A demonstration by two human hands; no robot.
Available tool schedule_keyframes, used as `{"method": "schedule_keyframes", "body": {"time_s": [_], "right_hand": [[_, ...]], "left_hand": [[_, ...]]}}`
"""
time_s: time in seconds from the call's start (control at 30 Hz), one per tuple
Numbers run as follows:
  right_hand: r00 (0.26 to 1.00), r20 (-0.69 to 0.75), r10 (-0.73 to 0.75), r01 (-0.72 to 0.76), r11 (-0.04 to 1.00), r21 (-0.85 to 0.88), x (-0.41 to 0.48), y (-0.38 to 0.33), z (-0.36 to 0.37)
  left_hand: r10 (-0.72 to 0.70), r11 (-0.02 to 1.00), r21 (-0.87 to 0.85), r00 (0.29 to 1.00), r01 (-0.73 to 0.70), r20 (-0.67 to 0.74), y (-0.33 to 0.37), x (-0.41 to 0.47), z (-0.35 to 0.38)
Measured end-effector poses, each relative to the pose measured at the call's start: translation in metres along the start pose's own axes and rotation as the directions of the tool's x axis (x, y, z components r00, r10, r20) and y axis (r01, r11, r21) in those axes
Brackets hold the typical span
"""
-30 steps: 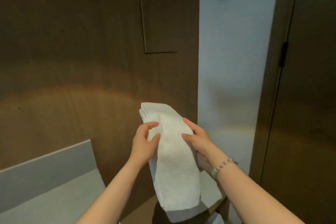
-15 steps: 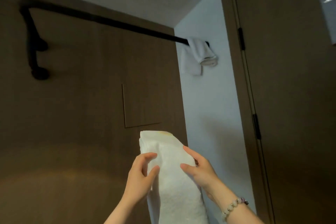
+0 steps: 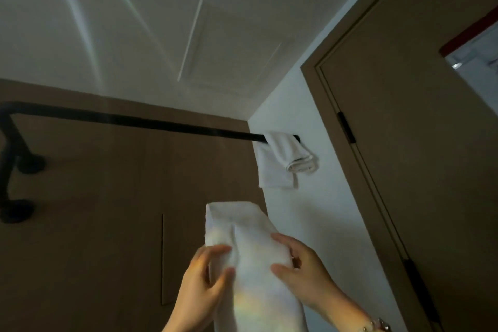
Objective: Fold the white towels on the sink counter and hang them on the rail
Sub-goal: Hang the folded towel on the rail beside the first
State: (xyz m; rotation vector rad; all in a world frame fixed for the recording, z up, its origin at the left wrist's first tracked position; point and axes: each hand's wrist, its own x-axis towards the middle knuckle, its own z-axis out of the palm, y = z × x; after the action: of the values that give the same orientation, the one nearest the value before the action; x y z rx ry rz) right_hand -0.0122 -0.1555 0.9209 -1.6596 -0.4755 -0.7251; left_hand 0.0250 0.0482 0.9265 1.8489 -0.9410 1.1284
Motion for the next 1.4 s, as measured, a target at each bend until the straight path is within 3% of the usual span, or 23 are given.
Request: {"method": "schedule_keyframes", "body": {"time_s": [0.13,0.3,0.43,0.63,0.9,1.13,1.3,1.4], "right_hand": [[0.988,-0.047,-0.147,0.142,0.985,-0.094,0.048,-0.007,-0.004],[0.935,-0.109,-0.338,0.303,0.920,-0.250,0.091,-0.009,-0.010],[0.876,-0.162,-0.454,0.384,0.860,-0.335,0.132,-0.017,-0.025],[0.815,-0.180,-0.550,0.478,0.815,-0.327,0.193,-0.034,-0.048],[0.789,-0.052,-0.612,0.566,0.757,-0.326,0.273,-0.039,-0.070],[0.802,0.083,-0.592,0.585,0.750,-0.309,0.318,-0.044,-0.073],[0.808,0.059,-0.586,0.571,0.755,-0.322,0.341,-0.057,-0.062],[0.826,0.043,-0.563,0.551,0.788,-0.274,0.351,-0.067,-0.055]], "left_hand": [[0.080,0.997,0.003,0.996,-0.080,-0.051,-0.021,0.054,0.005],[0.284,0.948,0.164,0.957,-0.271,-0.058,-0.027,0.116,0.009],[0.348,0.905,0.283,0.935,-0.317,-0.063,-0.016,0.167,0.016],[0.309,0.889,0.386,0.945,-0.247,-0.107,0.008,0.228,0.023],[0.238,0.820,0.558,0.962,-0.123,-0.138,0.015,0.284,0.032],[0.221,0.794,0.607,0.945,-0.032,-0.239,0.001,0.316,0.038],[0.305,0.715,0.698,0.918,-0.045,-0.254,-0.003,0.336,0.034],[0.245,0.652,0.758,0.946,0.002,-0.214,-0.002,0.350,0.030]]}}
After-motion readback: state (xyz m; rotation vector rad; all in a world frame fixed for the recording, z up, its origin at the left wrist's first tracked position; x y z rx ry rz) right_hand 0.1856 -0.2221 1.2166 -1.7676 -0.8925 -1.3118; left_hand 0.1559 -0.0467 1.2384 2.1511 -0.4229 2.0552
